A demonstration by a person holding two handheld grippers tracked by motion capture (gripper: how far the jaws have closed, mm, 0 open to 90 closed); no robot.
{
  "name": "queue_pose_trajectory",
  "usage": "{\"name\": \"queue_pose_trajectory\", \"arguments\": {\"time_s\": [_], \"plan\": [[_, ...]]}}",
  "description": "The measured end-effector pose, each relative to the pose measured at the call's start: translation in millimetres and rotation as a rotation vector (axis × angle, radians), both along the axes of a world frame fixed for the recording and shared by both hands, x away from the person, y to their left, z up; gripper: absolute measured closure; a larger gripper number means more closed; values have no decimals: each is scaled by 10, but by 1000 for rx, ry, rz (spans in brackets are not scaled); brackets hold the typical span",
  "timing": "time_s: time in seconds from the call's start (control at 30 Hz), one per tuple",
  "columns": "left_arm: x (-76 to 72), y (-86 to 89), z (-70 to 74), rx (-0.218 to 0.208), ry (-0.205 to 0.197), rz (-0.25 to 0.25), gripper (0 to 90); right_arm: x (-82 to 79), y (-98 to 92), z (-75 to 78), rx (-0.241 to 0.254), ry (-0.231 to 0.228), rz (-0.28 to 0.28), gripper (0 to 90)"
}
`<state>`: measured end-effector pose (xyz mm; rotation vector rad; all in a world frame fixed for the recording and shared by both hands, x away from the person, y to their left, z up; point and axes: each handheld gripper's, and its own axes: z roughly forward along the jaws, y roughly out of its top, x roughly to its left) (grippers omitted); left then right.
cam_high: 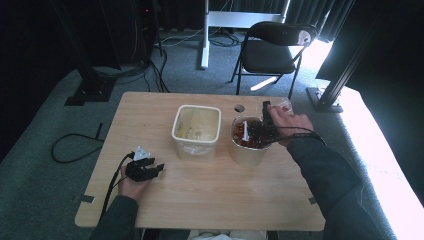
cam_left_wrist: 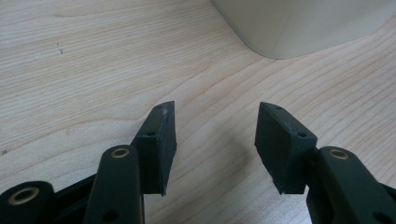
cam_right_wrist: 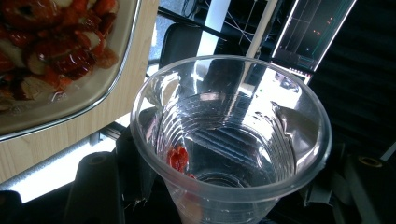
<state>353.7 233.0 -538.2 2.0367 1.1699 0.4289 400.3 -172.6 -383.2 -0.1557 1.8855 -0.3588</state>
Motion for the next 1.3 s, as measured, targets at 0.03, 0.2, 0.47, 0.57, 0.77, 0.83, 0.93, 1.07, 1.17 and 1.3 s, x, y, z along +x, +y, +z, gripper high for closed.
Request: {"name": "queue_pose_trajectory", "arguments": {"time_s": [0.03,0.2,0.47,0.57,0.77,0.83,0.93,1.07,1.17,1.3], "plan": [[-1,0,0,-1,-1,0,489,-9,4,-4,-5,1,2,347],[4,-2,-2,6,1,-4,489,-23,-47,-24,-23,-1,-15,346],[-3,1,4,4,2,-5,489,-107,97,-1,-18,0,36,344],[4,-2,-2,7,4,-8,489,-47,43,0,-26,-15,-9,344],[-3,1,-1,4,2,-3,489,-81,68,13,-4,-3,24,344],[1,0,-1,5,5,-5,489,-27,-1,26,6,-11,-23,344],[5,-14,-9,8,8,-6,488,-77,23,13,7,-8,-5,344],[-2,-2,-2,6,4,-5,488,-81,18,18,30,4,5,344],[4,-5,-7,7,5,-6,488,-16,-38,14,49,-6,-49,343],[2,-12,-8,7,4,-5,488,-94,25,-23,44,16,3,343]]}}
